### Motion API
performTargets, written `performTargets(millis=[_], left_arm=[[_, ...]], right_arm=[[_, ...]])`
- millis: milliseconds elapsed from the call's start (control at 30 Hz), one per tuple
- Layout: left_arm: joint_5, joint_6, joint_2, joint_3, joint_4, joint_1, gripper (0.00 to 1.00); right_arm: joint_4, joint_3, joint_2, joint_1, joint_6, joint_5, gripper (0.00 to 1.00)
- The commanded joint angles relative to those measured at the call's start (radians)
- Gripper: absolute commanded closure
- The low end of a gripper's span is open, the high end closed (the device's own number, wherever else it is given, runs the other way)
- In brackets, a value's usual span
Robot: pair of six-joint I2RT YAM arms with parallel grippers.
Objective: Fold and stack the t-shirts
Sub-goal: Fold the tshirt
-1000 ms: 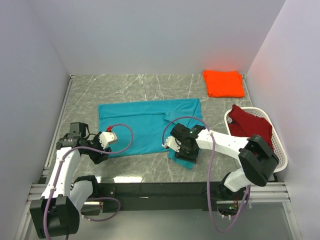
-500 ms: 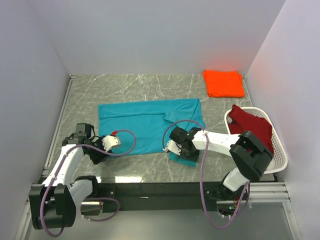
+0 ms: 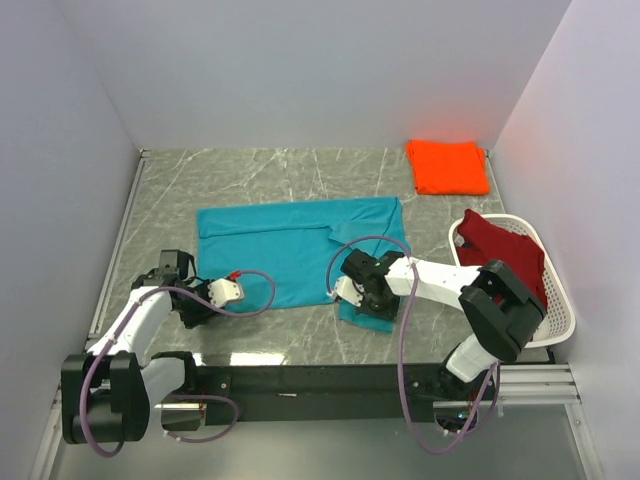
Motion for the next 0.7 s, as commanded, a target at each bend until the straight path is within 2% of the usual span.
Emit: performTargets(millis=[0,133,167,233,367,533,667], left_arm=[[-0.037,0.043,0.027,-0.025,0.054,-0.005,0.57],[-0.059,0.051,0.065,-0.032,0.089,-0.005,0.65],[-0.056,0.057,0.079,-0.026,0.077,-0.005,0.73],[-0.042,0.058,0.084,0.000,0.050,-0.005,0.80],[-0.011,0.075,0.039,0.041,-0.046,-0.003,0.99],[0.024,0.089,-0.004,0.112,-0.179,-0.003,0.99],[0.062,0.069,0.054,0.199,-0.237,0.009,0.99]], right_arm=[[-0.004,0.039,0.014,-0.020,0.002,-0.023,1.00],[-0.016,0.045,0.008,-0.032,-0.003,-0.034,1.00],[-0.019,0.045,0.002,-0.035,-0.003,-0.035,1.00],[-0.024,0.044,-0.007,-0.037,0.003,-0.040,1.00],[-0.071,0.059,-0.067,-0.035,0.022,-0.073,1.00],[-0.122,0.087,-0.136,-0.035,0.043,-0.110,1.00],[-0.147,0.117,-0.164,-0.080,0.023,-0.106,1.00]])
